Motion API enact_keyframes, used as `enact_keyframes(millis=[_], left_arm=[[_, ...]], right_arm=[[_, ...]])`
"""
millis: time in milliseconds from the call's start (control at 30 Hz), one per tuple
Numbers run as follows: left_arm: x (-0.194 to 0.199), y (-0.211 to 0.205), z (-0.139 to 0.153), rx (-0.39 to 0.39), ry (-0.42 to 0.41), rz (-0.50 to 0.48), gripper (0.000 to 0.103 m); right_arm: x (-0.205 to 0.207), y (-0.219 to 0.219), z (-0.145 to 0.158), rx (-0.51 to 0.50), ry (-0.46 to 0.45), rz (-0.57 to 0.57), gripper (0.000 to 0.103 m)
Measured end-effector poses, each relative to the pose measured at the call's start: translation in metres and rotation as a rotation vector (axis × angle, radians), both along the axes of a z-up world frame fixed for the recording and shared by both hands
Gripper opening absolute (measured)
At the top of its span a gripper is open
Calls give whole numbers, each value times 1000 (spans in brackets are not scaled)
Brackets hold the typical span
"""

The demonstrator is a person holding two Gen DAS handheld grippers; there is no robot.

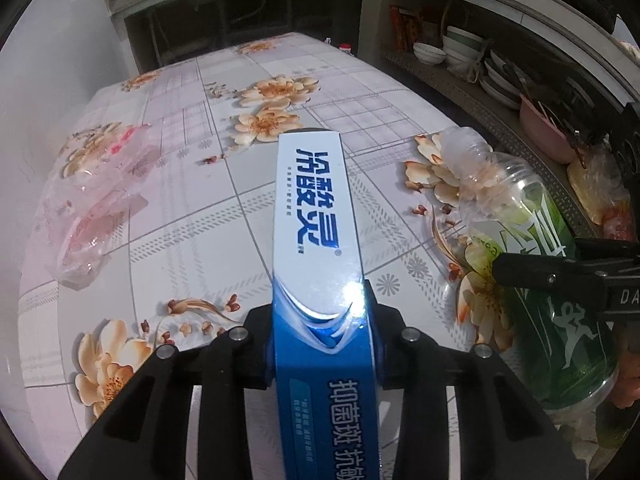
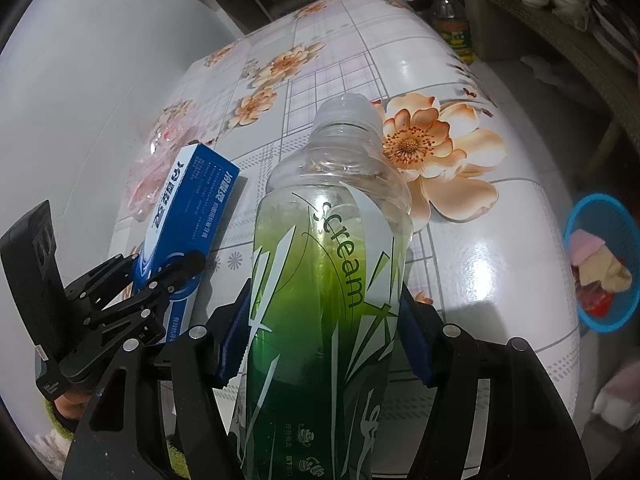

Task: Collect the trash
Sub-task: 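Lift the bottle and toothpaste box off the table with both grippers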

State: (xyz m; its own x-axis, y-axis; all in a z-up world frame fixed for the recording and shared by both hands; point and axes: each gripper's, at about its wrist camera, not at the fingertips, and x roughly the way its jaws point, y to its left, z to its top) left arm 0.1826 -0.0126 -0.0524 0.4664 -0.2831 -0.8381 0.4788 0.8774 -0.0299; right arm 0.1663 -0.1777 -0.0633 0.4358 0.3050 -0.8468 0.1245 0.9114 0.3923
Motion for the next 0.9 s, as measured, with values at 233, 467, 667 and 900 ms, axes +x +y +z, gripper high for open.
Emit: enact_keyframes(millis=[233,467,667,900], left_arm=[[-2,5,6,-10,-30,17,33],[-10,5,11,-5,-62,10,33],[-16,4,15,-6,-81,2,33],[-21,3,19,-39,-73,-16,33]], right_arm=[[-3,-2,1,1,-5,-10,60],[-9,-5,4,9,-18,-24,60],[-14,-7,8,25,-35,-24,60],[-20,-12,8,92,-45,-44,60]])
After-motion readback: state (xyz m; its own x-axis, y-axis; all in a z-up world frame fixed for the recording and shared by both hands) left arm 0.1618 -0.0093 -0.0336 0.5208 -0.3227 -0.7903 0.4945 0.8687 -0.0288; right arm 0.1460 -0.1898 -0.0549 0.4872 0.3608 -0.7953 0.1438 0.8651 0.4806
